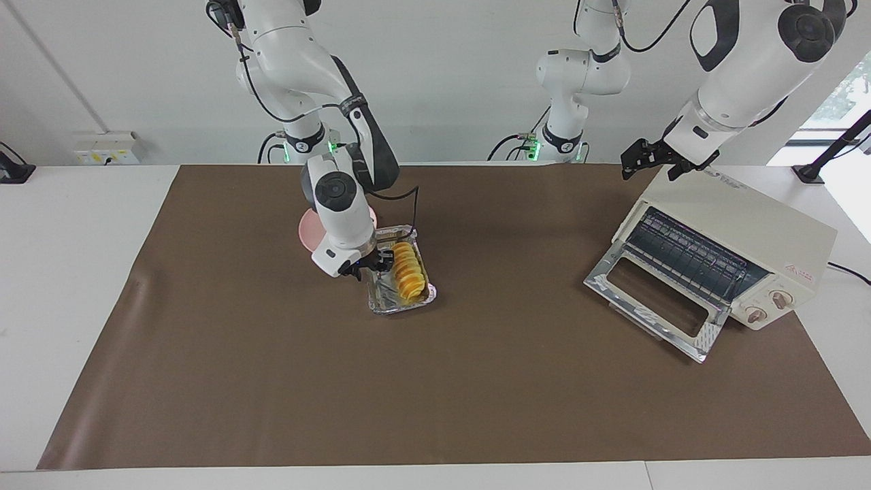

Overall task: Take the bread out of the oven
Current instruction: 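Take the foil tray with the right gripper while the left gripper withdraws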

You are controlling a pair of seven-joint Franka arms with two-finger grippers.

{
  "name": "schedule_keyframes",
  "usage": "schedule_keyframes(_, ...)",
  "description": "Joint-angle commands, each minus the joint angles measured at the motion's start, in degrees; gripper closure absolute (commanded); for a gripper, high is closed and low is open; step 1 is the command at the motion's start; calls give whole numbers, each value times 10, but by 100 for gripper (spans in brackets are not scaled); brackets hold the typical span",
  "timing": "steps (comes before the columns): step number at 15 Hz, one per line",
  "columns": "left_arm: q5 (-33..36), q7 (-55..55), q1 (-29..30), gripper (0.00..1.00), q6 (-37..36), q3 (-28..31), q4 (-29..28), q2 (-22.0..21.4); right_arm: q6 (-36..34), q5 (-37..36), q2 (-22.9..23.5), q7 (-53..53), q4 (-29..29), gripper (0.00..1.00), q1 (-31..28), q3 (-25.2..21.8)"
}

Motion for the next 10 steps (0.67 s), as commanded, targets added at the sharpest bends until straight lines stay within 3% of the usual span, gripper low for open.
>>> schedule_keyframes(1, 22, 9, 27, 0, 22, -29, -21, -6, 18, 7, -21, 15, -19, 100, 18, 2)
schedule_keyframes(4, 45, 10, 23, 0, 11, -39, -21, -1, 11, 6, -16, 6, 8, 100, 1, 0)
schedule_keyframes(8, 44, 12, 34, 0, 27, -56, -20, -1, -7, 8, -9, -39, 59, 100, -71, 1)
schedule_keyframes(10, 44, 10, 35, 0, 41, -55, -20, -1, -13, 41, 5, -41, 93, 100, -91, 1)
